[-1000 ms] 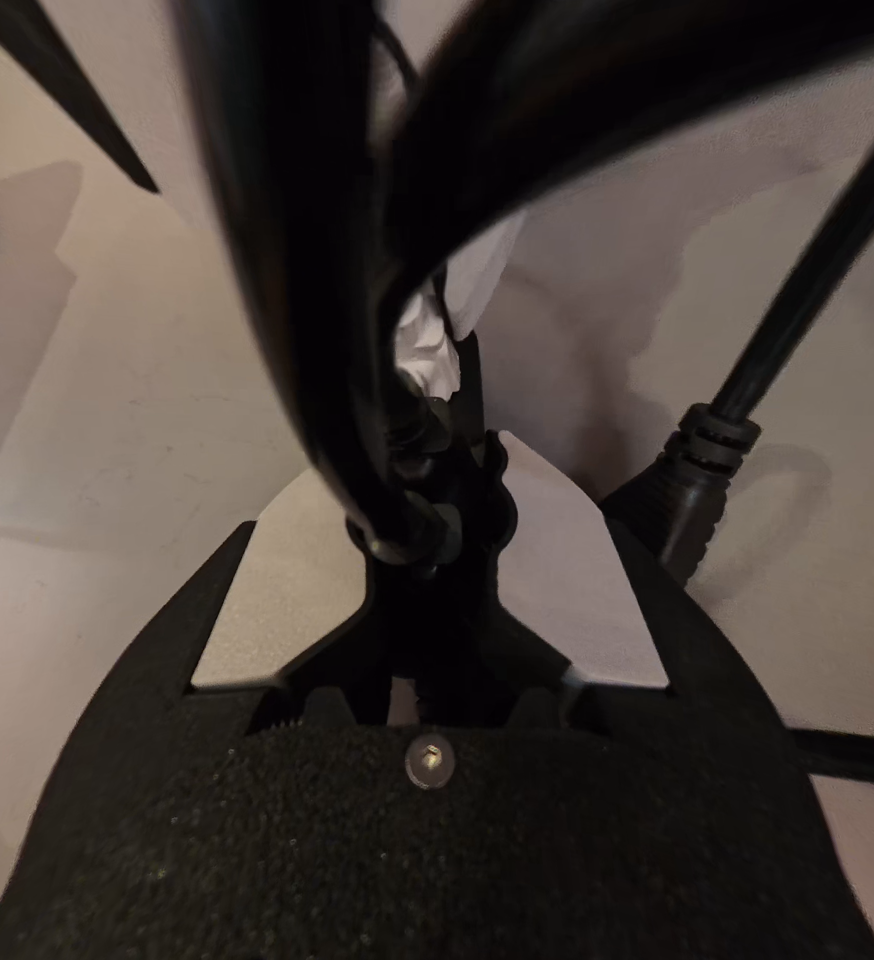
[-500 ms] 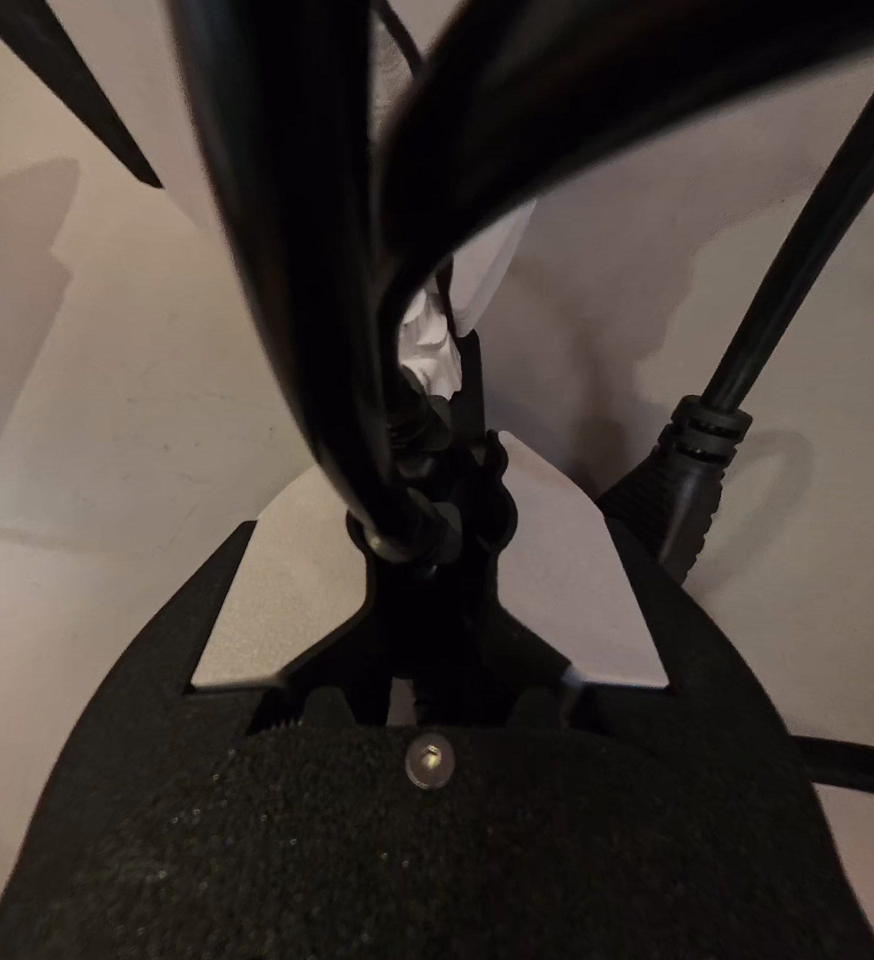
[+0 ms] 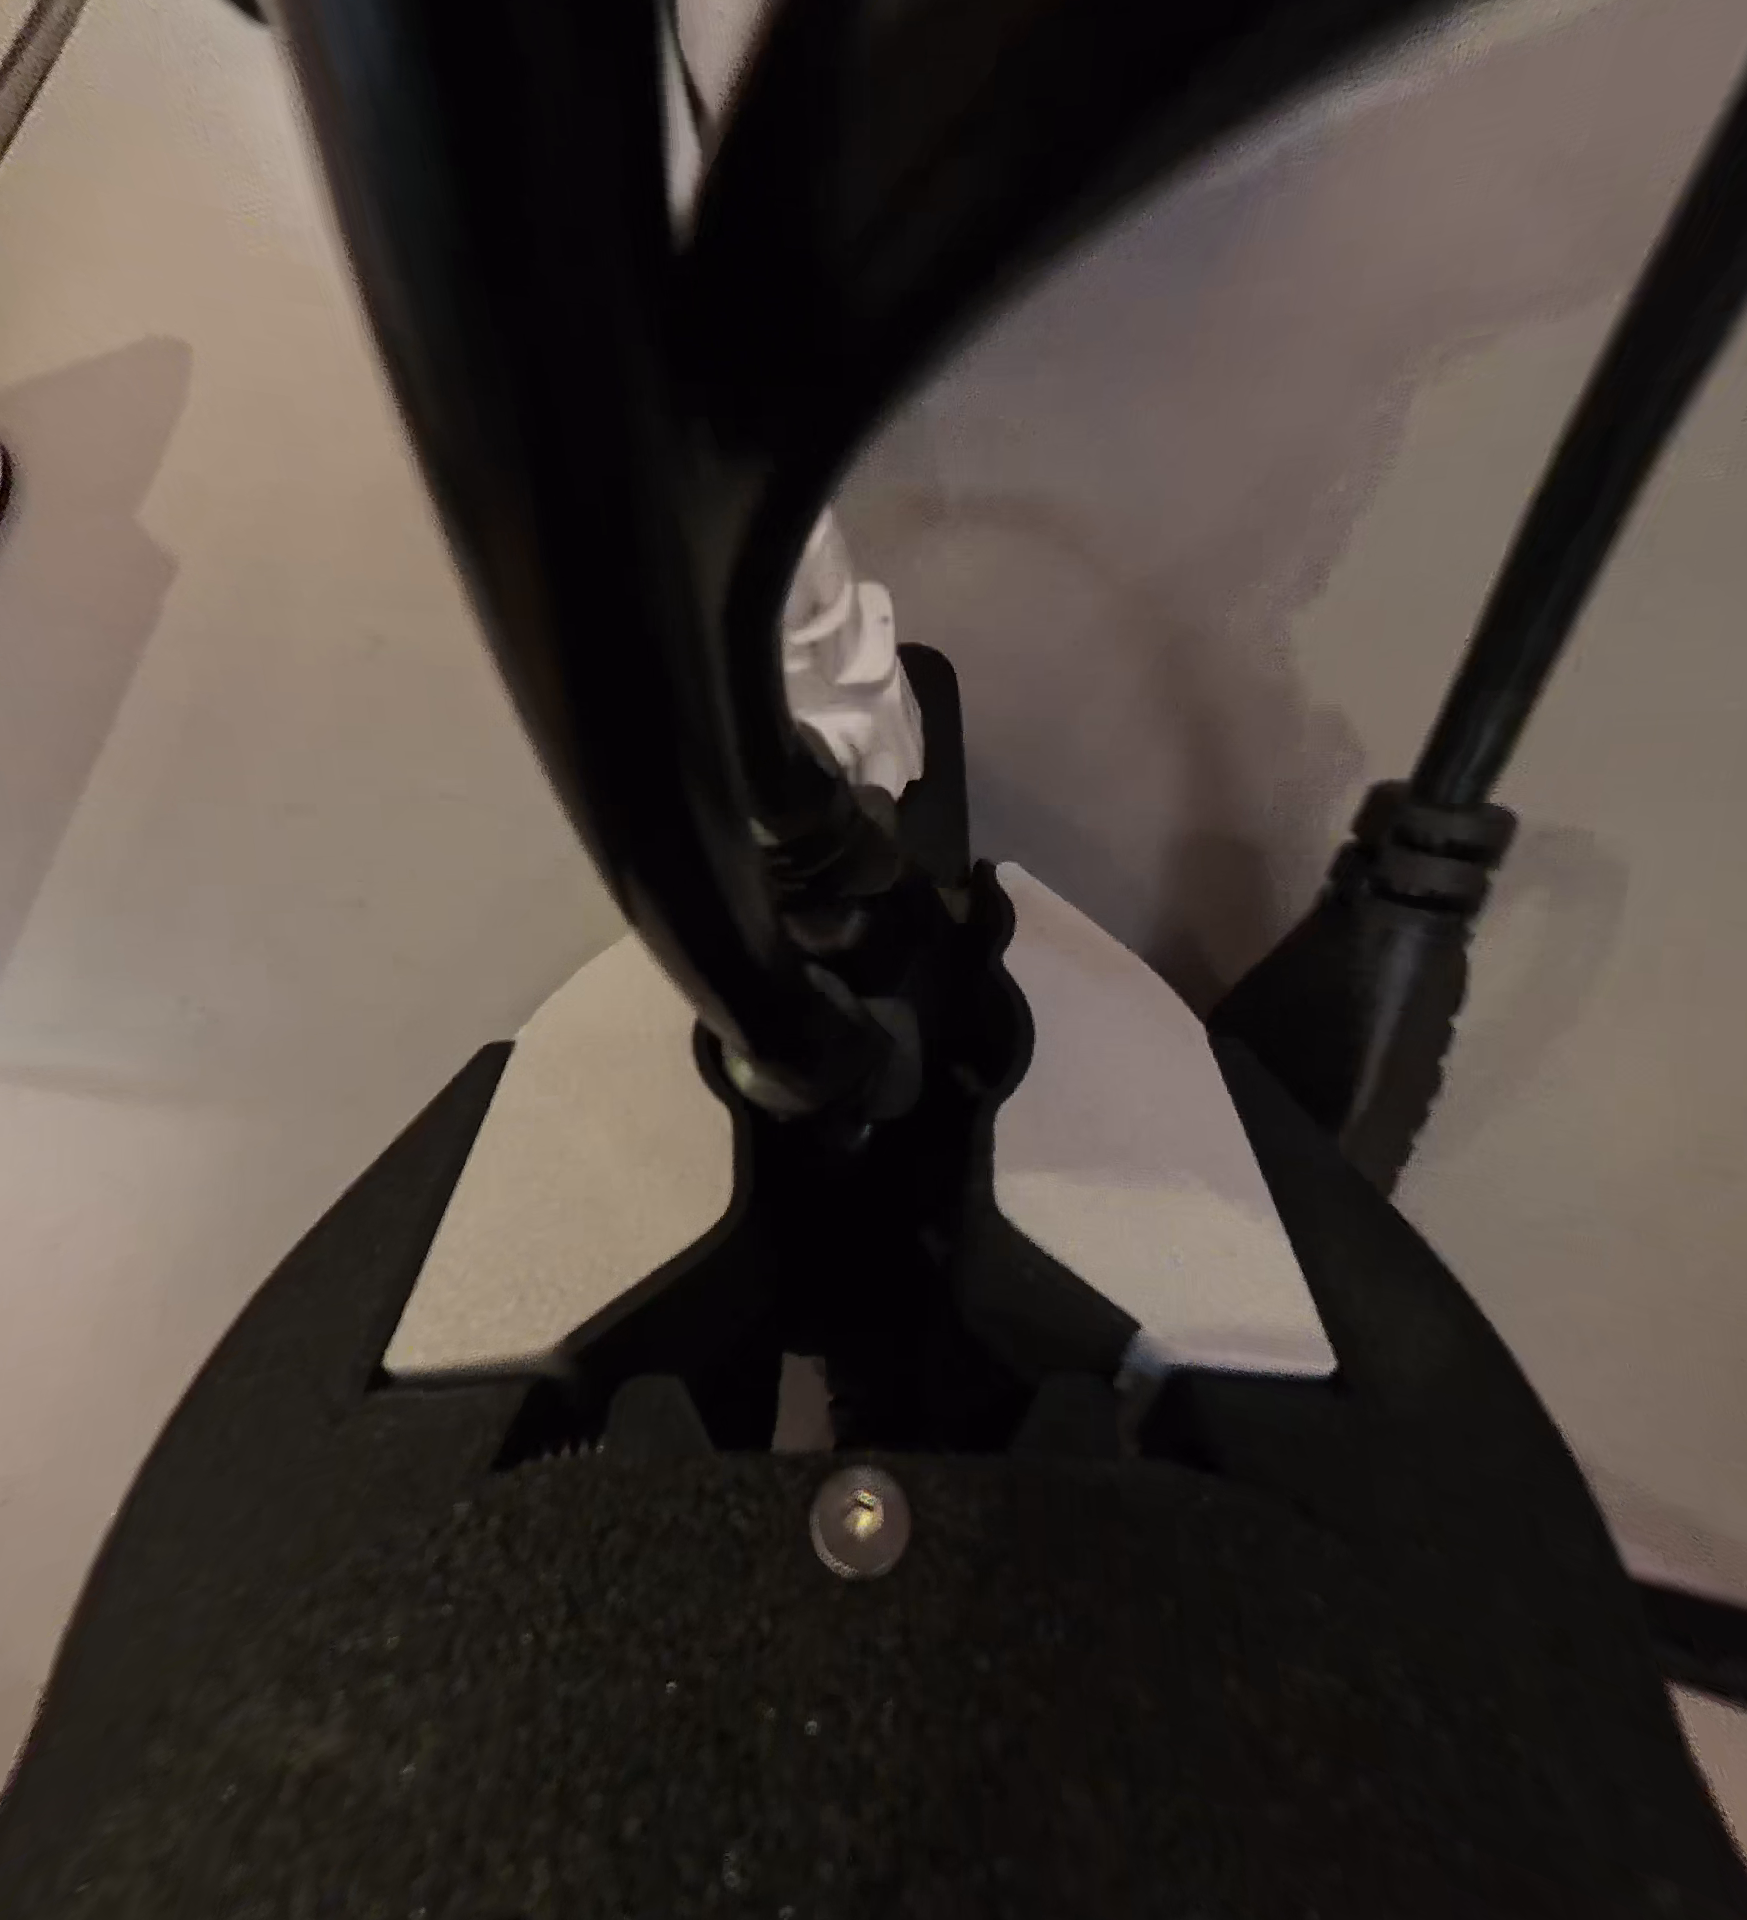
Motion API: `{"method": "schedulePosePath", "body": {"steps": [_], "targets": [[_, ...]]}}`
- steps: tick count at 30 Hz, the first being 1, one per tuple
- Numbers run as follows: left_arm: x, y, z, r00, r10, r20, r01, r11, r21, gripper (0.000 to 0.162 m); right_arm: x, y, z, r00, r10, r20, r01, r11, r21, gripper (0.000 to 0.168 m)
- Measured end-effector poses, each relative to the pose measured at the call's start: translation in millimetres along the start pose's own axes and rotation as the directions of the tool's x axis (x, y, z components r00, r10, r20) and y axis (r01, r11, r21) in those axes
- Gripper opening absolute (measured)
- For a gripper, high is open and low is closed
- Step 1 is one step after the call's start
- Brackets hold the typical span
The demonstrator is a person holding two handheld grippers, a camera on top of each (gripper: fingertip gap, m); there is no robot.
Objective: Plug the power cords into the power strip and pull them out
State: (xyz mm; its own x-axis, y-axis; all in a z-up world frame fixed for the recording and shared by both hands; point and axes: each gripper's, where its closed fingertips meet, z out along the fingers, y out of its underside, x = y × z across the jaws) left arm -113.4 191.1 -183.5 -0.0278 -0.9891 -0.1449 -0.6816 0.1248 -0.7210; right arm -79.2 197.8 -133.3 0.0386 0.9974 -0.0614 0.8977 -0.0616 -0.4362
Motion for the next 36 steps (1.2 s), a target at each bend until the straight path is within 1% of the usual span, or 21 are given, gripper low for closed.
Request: {"method": "schedulePosePath", "body": {"steps": [1,2,5,7,8,13,14,15,16,17,19,21,23,24,27,29,30,31,32,34,36], "targets": [[3,0,-1,1.0,0.015,-0.003,-0.015,1.0,0.002,0.043,-4,-2,0,0.996,-0.08,-0.025,0.079,0.996,-0.043,0.001],[4,0,-1,1.0,0.014,0.001,-0.014,1.0,0.001,0.042,-5,3,-1,0.996,-0.092,-0.018,0.091,0.993,-0.072,0.001],[4,0,-1,1.0,-0.001,-0.017,0.001,1.0,0.007,0.042,-7,5,1,1.0,-0.003,0.027,0.003,1.0,-0.017,0.003],[4,-1,-1,1.0,0.006,-0.018,-0.006,1.0,0.011,0.042,-10,1,4,0.999,0.017,0.045,-0.018,0.999,0.029,0.014],[4,-1,-2,1.0,0.006,-0.017,-0.006,1.0,0.011,0.042,-7,2,8,0.999,0.037,0.036,-0.038,0.999,0.033,0.028],[4,-1,-2,1.0,0.0,-0.014,0.001,1.0,0.013,0.042,-5,-6,12,0.996,0.054,0.064,-0.061,0.992,0.107,0.035],[4,-1,-2,1.0,-0.001,-0.014,0.001,1.0,0.013,0.042,-5,-5,11,0.996,0.067,0.063,-0.073,0.993,0.098,0.037],[4,-1,-2,1.0,-0.002,-0.014,0.002,1.0,0.013,0.042,-1,2,9,0.996,0.091,0.022,-0.092,0.995,0.032,0.044],[4,-1,-2,1.0,-0.003,-0.014,0.003,1.0,0.013,0.042,2,6,1,0.993,0.111,-0.037,-0.112,0.994,-0.004,0.042],[4,-1,-2,1.0,-0.003,-0.014,0.003,1.0,0.013,0.041,0,3,-13,0.989,0.123,-0.078,-0.121,0.992,0.028,0.04],[4,-1,-2,1.0,-0.004,-0.017,0.004,1.0,0.013,0.041,-8,-9,-42,0.967,0.181,-0.181,-0.151,0.974,0.168,0.036],[4,-1,-3,1.0,-0.005,-0.021,0.005,1.0,0.014,0.041,-14,-9,-59,0.902,0.302,-0.308,-0.204,0.928,0.312,0.034],[4,-1,-3,1.0,-0.007,-0.027,0.007,1.0,0.015,0.041,-26,-7,-50,0.839,0.431,-0.331,-0.237,0.838,0.491,0.035],[4,-1,-3,1.0,-0.006,-0.03,0.006,1.0,0.015,0.041,-32,-2,-35,0.817,0.479,-0.322,-0.256,0.801,0.541,0.035],[7,0,-5,0.999,0.003,-0.054,-0.002,1.0,0.021,0.041,-27,12,14,0.775,0.565,-0.285,-0.329,0.745,0.58,0.049],[10,0,-6,0.997,0.018,-0.075,-0.016,1.0,0.023,0.041,-20,0,28,0.825,0.539,-0.17,-0.326,0.699,0.636,0.045],[11,0,-6,0.996,0.022,-0.081,-0.02,1.0,0.024,0.041,-19,-3,31,0.858,0.501,-0.111,-0.332,0.707,0.625,0.037],[11,1,-6,0.996,0.027,-0.087,-0.025,0.999,0.026,0.041,-21,-12,29,0.902,0.428,-0.06,-0.295,0.711,0.638,0.036],[11,1,-7,0.995,0.031,-0.094,-0.029,0.999,0.028,0.041,-15,-19,21,0.917,0.393,-0.073,-0.243,0.692,0.679,0.033],[11,1,-7,0.995,0.03,-0.098,-0.027,0.999,0.029,0.041,-12,-23,18,0.951,0.297,-0.09,-0.156,0.709,0.688,0.024],[10,1,-7,0.995,0.025,-0.093,-0.022,0.999,0.029,0.041,-12,-24,18,0.963,0.265,-0.039,-0.166,0.706,0.689,0.024]]}}
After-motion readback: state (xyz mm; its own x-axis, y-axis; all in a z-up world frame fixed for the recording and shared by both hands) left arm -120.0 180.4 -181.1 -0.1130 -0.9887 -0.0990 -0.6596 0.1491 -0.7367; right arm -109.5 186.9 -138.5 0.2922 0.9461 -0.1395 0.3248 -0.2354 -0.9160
